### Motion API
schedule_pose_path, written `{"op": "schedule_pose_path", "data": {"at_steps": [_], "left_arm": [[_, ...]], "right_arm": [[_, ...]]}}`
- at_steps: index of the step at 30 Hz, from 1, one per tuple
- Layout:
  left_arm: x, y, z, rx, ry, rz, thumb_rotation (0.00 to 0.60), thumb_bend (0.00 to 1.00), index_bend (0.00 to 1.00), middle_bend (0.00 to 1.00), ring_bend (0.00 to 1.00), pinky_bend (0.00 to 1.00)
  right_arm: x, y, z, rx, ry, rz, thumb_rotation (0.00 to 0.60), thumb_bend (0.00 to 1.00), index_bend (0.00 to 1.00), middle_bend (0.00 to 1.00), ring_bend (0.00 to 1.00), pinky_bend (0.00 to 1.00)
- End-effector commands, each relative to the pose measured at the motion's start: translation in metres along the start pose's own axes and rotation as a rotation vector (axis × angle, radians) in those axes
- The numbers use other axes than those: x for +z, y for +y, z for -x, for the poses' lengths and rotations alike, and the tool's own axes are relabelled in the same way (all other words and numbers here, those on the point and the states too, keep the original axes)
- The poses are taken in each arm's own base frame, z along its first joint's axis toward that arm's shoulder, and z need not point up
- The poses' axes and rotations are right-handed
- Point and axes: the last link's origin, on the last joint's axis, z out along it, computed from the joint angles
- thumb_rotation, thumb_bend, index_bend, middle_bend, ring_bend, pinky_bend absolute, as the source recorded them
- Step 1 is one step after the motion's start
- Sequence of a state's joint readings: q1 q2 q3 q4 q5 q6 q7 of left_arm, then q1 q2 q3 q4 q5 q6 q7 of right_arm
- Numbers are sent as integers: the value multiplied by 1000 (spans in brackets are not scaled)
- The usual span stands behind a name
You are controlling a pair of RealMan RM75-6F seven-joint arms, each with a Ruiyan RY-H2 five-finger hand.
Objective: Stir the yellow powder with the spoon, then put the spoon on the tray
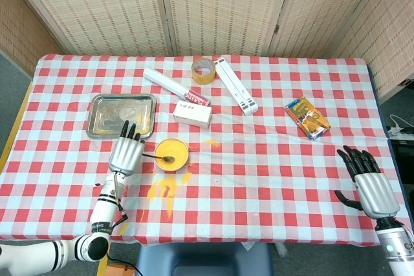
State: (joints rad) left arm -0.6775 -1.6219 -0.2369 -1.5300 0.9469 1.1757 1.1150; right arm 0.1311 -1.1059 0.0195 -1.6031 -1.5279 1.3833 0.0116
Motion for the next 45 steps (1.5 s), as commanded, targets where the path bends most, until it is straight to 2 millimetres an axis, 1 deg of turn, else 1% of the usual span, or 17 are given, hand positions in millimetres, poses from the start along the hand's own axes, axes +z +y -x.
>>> {"op": "schedule_pose_path", "data": {"at_steps": [1,16,22,26,30,37,40,45], "left_arm": [[8,0,-1,-9,-19,-5,600,747,868,330,82,0],[42,-3,-12,-102,-105,-35,600,748,868,346,98,0],[49,-4,-22,-151,-95,-38,600,749,868,351,101,0],[47,-4,-27,-172,-81,-33,600,748,868,354,103,0],[43,-4,-28,-169,-84,-31,600,748,868,354,103,0],[22,0,-24,-150,-97,1,600,749,868,356,104,0],[14,2,-25,-146,-91,13,600,749,868,358,106,0],[8,1,-25,-120,-101,8,600,748,868,360,109,0]], "right_arm": [[1,1,0,-1,1,5,600,175,0,0,0,0],[9,7,2,-7,-4,44,600,176,0,0,0,0],[11,10,1,-7,-4,56,600,175,0,0,0,0],[11,10,1,-6,-7,55,600,175,0,0,0,0],[9,10,-1,-3,2,51,600,176,0,0,0,0],[7,7,0,1,-4,35,600,176,0,0,0,0],[6,6,0,3,-6,26,600,176,0,0,0,0],[4,5,-1,8,-4,17,600,176,0,0,0,0]]}}
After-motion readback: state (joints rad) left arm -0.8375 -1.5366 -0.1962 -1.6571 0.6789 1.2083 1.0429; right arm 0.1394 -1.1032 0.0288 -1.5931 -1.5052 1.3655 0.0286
